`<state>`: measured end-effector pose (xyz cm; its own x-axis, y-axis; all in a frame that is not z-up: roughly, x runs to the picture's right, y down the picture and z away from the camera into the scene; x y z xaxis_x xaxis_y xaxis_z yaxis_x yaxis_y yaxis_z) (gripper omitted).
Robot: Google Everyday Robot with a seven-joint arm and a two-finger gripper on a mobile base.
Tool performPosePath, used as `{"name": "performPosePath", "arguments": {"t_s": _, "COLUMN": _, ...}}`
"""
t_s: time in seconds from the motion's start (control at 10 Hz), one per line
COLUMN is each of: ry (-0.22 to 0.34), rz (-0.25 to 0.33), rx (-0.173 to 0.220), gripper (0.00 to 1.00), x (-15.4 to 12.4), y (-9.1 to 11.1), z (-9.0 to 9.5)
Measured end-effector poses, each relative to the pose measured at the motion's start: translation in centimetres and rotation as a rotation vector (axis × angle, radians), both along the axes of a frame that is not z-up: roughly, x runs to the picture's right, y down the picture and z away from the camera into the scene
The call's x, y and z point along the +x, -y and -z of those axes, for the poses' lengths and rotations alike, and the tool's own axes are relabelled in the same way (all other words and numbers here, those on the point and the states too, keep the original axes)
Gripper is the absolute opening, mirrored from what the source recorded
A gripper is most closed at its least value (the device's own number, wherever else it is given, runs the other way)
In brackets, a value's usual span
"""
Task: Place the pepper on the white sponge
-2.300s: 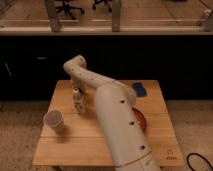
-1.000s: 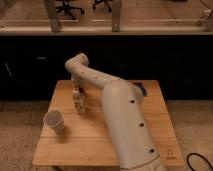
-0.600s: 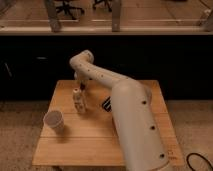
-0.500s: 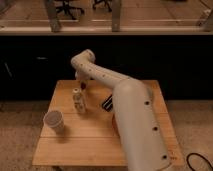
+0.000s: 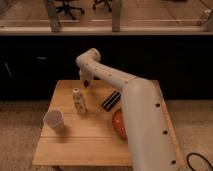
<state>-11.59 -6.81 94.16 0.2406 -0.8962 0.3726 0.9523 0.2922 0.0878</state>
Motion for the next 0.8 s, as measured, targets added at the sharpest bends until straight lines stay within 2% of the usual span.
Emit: {"name": "performPosePath", "arguments": {"t_s": 0.8, "ry": -0.063, "rz": -0.149, "rx": 0.053, "gripper": 0.00, "x": 5.1, "y": 1.5, "z": 1.0}}
